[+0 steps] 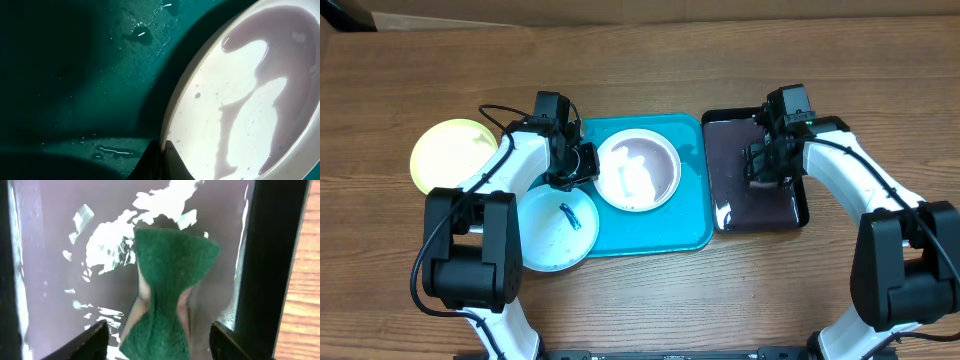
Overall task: Clean dirty plates on tray and stack at the side
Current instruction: 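Lower the sponge into the black tray and open the right gripper, then raise the right gripper up and away to the right, then lift the white plate by its rim with the left gripper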
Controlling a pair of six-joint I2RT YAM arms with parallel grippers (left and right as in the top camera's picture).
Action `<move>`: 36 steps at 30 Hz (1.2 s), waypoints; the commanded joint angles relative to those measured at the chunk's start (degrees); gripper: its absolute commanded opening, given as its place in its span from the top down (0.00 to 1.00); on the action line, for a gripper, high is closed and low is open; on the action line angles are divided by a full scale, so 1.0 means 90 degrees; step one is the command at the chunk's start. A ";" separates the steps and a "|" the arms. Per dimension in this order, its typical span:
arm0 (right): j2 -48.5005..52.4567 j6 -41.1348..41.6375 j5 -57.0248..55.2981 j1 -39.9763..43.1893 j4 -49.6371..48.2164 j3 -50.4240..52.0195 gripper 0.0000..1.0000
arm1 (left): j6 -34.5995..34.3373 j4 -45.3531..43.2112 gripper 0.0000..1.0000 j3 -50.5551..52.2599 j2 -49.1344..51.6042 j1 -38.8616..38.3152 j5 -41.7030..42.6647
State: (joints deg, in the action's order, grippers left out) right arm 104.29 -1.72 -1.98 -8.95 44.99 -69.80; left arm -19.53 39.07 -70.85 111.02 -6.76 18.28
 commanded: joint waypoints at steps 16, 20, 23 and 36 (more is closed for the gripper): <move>-0.0265 0.1406 0.0209 0.1802 0.1066 -0.2254 0.00 | 0.0073 -0.0092 0.85 0.0029 -0.0041 -0.0335 -0.0267; -0.0262 0.1406 0.0209 0.1800 0.1066 -0.2251 0.00 | 0.0073 -0.0126 0.96 0.0073 0.0002 -0.0483 -0.0619; -0.0262 0.1406 0.0209 0.1800 0.1064 -0.2251 0.00 | 0.0070 -0.0024 0.96 0.0073 0.0002 -0.0503 -0.1008; -0.0262 0.1406 0.0209 0.1800 0.1064 -0.2251 0.00 | 0.0073 0.0661 0.96 -0.0845 -0.0015 -0.0427 -0.0804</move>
State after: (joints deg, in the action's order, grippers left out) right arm 102.85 10.48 -0.23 7.44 54.92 -89.78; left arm -19.33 43.66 -73.49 111.04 -11.00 12.10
